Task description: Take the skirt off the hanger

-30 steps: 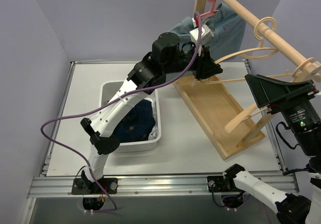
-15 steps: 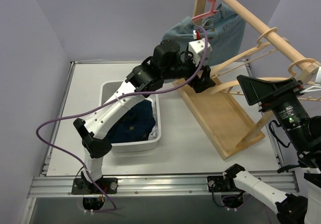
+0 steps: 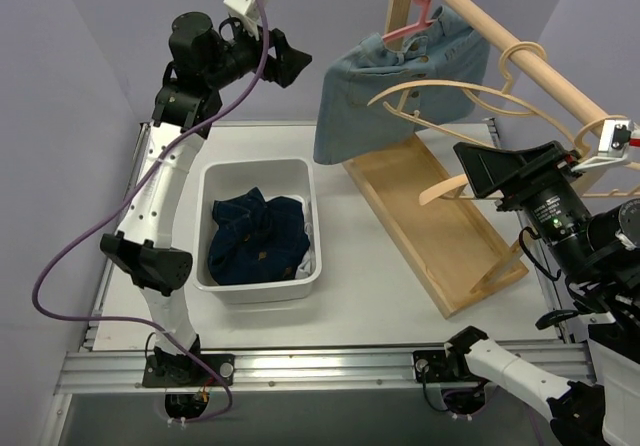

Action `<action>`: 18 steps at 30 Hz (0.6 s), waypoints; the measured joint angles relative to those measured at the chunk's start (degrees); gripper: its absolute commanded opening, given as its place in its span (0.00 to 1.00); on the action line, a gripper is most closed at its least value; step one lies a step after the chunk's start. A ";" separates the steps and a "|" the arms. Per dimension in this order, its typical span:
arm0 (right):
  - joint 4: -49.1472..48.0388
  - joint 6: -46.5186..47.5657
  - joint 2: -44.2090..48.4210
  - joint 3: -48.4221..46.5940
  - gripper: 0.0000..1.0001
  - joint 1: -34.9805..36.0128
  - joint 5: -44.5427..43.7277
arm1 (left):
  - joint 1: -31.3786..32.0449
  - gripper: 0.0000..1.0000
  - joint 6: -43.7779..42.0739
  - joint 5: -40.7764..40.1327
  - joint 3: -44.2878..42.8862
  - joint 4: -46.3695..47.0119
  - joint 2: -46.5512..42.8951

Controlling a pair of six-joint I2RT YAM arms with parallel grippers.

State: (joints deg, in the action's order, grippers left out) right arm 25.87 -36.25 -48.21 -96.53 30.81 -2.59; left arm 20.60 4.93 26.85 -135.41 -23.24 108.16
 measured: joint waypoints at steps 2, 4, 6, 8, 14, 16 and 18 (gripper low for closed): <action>-0.13 0.00 -0.44 0.00 0.70 0.00 -0.17 | -0.48 0.95 1.64 3.19 -0.72 2.38 2.08; -0.17 0.02 -1.01 0.02 0.70 0.00 -0.48 | -0.46 0.97 3.65 6.93 -0.72 5.20 4.15; -0.26 0.02 -1.44 0.17 0.70 0.00 -0.94 | -0.39 0.99 5.92 10.47 -0.72 8.13 6.47; -0.26 0.00 -1.75 0.31 0.70 0.00 -1.29 | -0.35 1.00 8.63 13.29 -0.55 11.23 8.74; -0.20 0.02 -2.69 0.15 0.70 0.00 -1.81 | -0.35 0.94 16.22 18.10 0.00 21.11 14.43; -0.15 0.07 -3.10 -0.02 0.70 0.00 -2.16 | -0.35 0.92 18.58 19.17 -1.88 23.39 16.83; -0.13 0.13 -3.50 -0.11 0.70 0.00 -2.62 | -0.35 0.89 21.00 20.15 -3.63 25.99 19.21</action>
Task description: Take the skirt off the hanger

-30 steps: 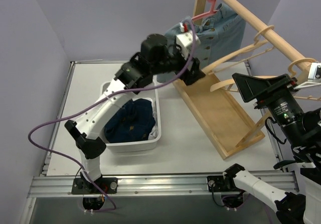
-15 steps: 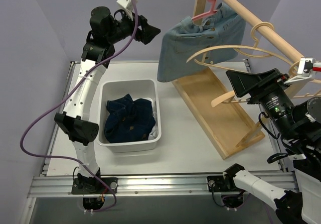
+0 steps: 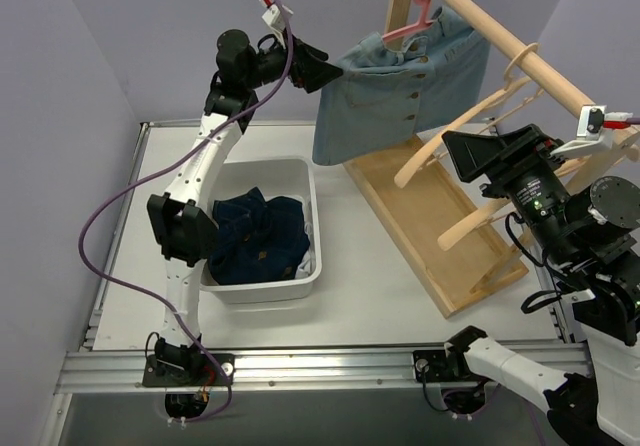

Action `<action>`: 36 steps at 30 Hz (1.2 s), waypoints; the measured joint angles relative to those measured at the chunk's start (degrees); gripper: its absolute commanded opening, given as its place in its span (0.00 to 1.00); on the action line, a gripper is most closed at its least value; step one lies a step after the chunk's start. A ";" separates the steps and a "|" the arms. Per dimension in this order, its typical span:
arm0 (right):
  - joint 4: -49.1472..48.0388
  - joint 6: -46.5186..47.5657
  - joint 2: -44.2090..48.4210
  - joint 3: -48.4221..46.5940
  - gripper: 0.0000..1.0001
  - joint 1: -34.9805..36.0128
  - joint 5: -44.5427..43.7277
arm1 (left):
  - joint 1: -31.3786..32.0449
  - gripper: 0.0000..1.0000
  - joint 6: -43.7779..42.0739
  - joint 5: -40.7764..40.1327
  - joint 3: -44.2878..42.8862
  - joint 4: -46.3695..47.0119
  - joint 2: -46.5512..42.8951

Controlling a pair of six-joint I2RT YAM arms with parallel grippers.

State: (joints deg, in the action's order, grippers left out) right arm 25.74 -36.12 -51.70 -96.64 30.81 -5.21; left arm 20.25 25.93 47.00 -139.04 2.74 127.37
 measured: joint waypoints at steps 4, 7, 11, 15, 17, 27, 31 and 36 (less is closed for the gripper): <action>0.02 0.13 -0.74 0.00 0.70 0.00 -0.48 | 0.15 0.73 4.15 1.29 -0.72 4.22 2.40; 0.02 0.17 -1.31 0.00 0.70 0.00 -0.63 | 0.72 0.53 5.49 1.49 -0.98 5.25 3.28; 0.00 0.31 -1.81 0.13 0.70 0.00 -0.81 | 2.21 0.52 4.33 1.46 -2.89 3.98 4.07; 0.00 0.33 -2.21 0.22 0.70 0.00 -0.83 | 4.76 0.44 2.16 1.49 -5.16 1.14 4.76; 0.00 0.33 -2.36 0.31 0.70 0.00 -0.83 | 5.81 0.33 1.92 1.46 -5.60 0.11 4.76; 0.11 1.66 -2.54 0.24 0.70 0.00 -1.05 | 6.45 0.02 2.08 -1.55 -7.63 -5.49 5.09; 0.28 2.05 -2.40 0.09 0.70 0.00 -1.46 | 6.40 0.02 2.34 -1.86 -9.73 -8.41 5.11; 0.26 2.36 -1.90 0.09 0.70 0.00 -2.10 | 5.79 0.02 8.41 -1.57 -10.16 -6.73 5.42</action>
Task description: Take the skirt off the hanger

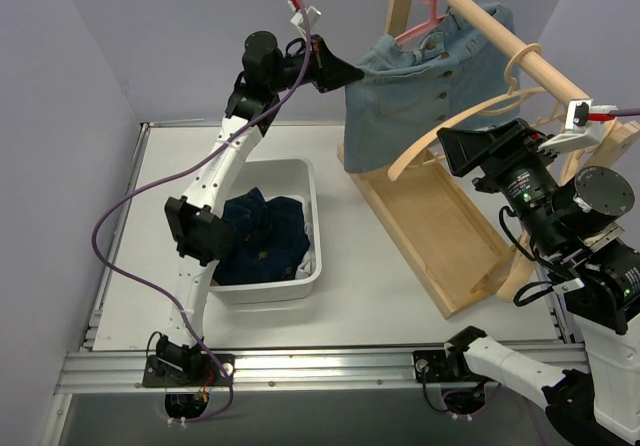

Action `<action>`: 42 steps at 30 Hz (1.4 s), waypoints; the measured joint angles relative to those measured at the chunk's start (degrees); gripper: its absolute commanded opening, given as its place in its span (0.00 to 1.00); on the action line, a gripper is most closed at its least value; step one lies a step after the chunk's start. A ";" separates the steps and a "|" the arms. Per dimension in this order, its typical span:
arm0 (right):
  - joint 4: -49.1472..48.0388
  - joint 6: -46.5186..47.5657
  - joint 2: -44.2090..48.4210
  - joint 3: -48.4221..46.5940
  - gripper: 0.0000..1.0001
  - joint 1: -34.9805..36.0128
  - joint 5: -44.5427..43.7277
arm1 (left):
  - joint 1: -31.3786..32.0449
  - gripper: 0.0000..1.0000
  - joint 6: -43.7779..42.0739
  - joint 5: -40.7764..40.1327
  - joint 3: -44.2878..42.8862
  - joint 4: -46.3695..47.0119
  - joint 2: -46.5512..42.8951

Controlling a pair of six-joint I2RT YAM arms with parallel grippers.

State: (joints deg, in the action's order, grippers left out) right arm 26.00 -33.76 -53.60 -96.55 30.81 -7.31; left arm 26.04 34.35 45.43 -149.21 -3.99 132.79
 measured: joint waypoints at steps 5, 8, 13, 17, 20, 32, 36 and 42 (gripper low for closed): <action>-0.02 0.52 0.17 0.00 0.70 0.00 -0.31 | -1.01 0.02 5.57 0.98 -3.76 1.29 1.27; -0.02 0.81 0.15 0.00 0.71 0.00 -0.28 | -1.40 0.02 7.72 0.96 -4.24 2.56 1.22; -0.02 0.87 0.15 -0.11 0.71 0.00 -0.31 | -1.73 0.02 10.40 1.03 -4.24 3.63 1.14; 0.04 1.05 0.00 -0.57 0.71 0.00 -0.35 | -1.73 0.02 12.94 1.62 -4.11 4.87 0.81; 0.17 1.25 -0.07 -0.63 0.72 0.00 -0.37 | -1.73 0.02 14.99 2.23 -3.61 6.36 0.26; 1.51 2.01 -0.63 -0.61 0.72 0.00 -0.42 | -1.81 0.02 19.78 4.35 -1.01 9.03 -3.74; 1.70 2.34 -1.11 -0.61 0.72 0.00 -0.42 | -1.68 0.02 13.38 4.59 3.78 5.42 -10.27; 1.64 2.36 -0.98 0.50 0.73 0.00 -0.44 | -1.22 0.02 2.43 3.50 5.05 0.13 -18.58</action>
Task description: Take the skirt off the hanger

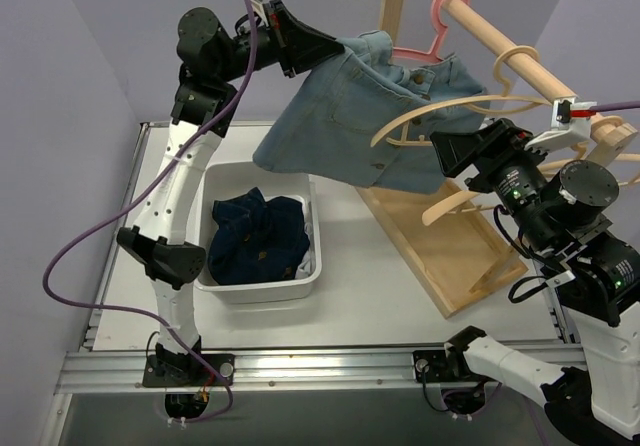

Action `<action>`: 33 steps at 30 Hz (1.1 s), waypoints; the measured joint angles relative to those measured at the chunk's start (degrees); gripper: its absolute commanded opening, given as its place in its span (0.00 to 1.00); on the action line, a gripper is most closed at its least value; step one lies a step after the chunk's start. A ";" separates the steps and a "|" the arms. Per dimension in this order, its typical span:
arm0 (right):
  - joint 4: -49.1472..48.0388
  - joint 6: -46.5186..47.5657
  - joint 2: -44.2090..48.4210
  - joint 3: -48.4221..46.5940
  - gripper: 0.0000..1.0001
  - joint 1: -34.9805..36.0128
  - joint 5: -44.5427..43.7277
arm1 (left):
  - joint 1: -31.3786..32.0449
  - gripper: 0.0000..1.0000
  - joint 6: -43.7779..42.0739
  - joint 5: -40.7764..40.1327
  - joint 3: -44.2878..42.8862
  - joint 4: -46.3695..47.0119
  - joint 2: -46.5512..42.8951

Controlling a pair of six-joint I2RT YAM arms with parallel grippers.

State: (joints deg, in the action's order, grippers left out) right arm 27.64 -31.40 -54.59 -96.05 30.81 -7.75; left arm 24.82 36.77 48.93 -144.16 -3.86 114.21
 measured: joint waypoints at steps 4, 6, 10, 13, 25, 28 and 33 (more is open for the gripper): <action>0.09 0.20 -0.07 0.79 0.73 0.00 -0.26 | -0.07 0.02 -2.14 -0.39 0.70 0.66 -1.70; 0.04 0.26 -0.13 0.79 0.73 0.00 -0.50 | -0.07 0.02 -2.54 -0.79 0.72 0.79 -1.55; 0.09 0.74 -0.37 0.79 0.73 0.00 -0.94 | -0.04 0.02 -1.95 -0.83 -2.91 1.16 1.22; 0.31 1.31 -0.83 0.68 0.74 0.00 -1.33 | -0.07 0.02 -0.22 -1.57 -7.26 2.84 4.17; 1.11 2.84 -1.25 0.70 0.75 0.00 -2.95 | -0.39 0.02 9.22 -6.51 -8.87 16.37 7.10; 1.40 3.15 -1.42 0.48 0.75 0.00 -3.17 | -0.37 0.02 10.60 -6.34 -11.30 17.05 9.16; 1.46 3.26 -1.68 0.02 0.75 0.00 -3.48 | 1.55 0.03 8.17 -4.79 -2.10 16.44 5.49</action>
State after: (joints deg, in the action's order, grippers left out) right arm 29.10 -28.14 -56.27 -96.03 30.81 -11.22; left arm 26.37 44.95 44.14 -146.26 12.58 119.70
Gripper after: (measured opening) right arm 0.749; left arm 0.060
